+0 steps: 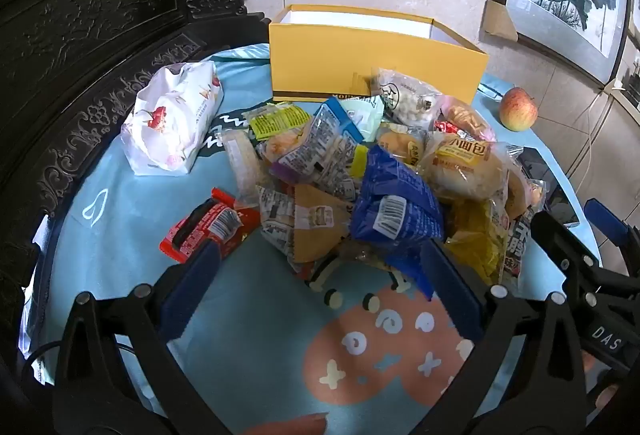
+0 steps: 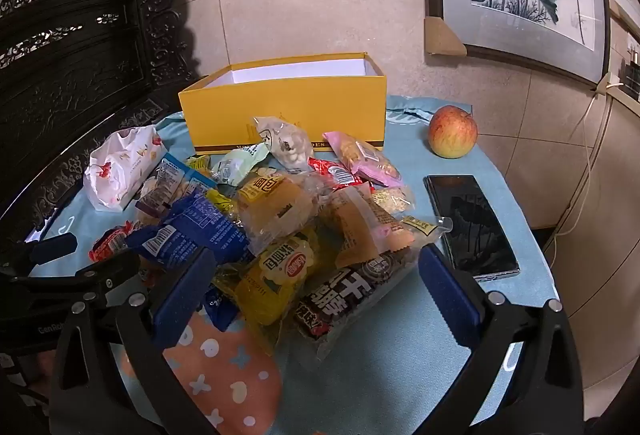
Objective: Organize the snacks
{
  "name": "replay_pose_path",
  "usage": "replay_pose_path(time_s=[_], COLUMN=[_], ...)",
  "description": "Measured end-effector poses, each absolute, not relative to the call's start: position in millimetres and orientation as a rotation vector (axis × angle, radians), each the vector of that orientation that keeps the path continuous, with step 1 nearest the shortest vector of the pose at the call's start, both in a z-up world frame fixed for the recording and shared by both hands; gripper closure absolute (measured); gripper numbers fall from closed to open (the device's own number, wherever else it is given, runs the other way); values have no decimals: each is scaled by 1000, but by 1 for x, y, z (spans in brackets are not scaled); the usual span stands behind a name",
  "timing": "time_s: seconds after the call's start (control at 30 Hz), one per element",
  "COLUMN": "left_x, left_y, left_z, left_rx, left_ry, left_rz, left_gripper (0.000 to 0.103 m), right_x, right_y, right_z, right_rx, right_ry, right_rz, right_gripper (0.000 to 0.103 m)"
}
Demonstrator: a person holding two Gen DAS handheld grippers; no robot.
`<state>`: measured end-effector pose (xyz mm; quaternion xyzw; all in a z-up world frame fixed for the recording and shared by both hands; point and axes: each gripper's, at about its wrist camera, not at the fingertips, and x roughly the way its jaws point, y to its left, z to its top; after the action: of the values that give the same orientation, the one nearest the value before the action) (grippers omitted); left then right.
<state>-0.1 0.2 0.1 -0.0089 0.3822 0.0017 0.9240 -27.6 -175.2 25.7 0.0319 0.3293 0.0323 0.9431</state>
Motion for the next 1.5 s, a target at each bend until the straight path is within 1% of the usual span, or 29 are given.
replay_pose_path(time_s=[0.43, 1.5], left_x=[0, -1], left_y=[-2, -3], left_z=[1, -1], left_rx=[-9, -14], left_ry=[786, 789], left_rz=[-1, -3], left_gripper=[2, 2], right_x=[-29, -28], right_y=[-179, -176], right_z=[32, 26], right_rx=[71, 68], right_ry=[674, 675], right_rz=[62, 68], right_gripper=[1, 1])
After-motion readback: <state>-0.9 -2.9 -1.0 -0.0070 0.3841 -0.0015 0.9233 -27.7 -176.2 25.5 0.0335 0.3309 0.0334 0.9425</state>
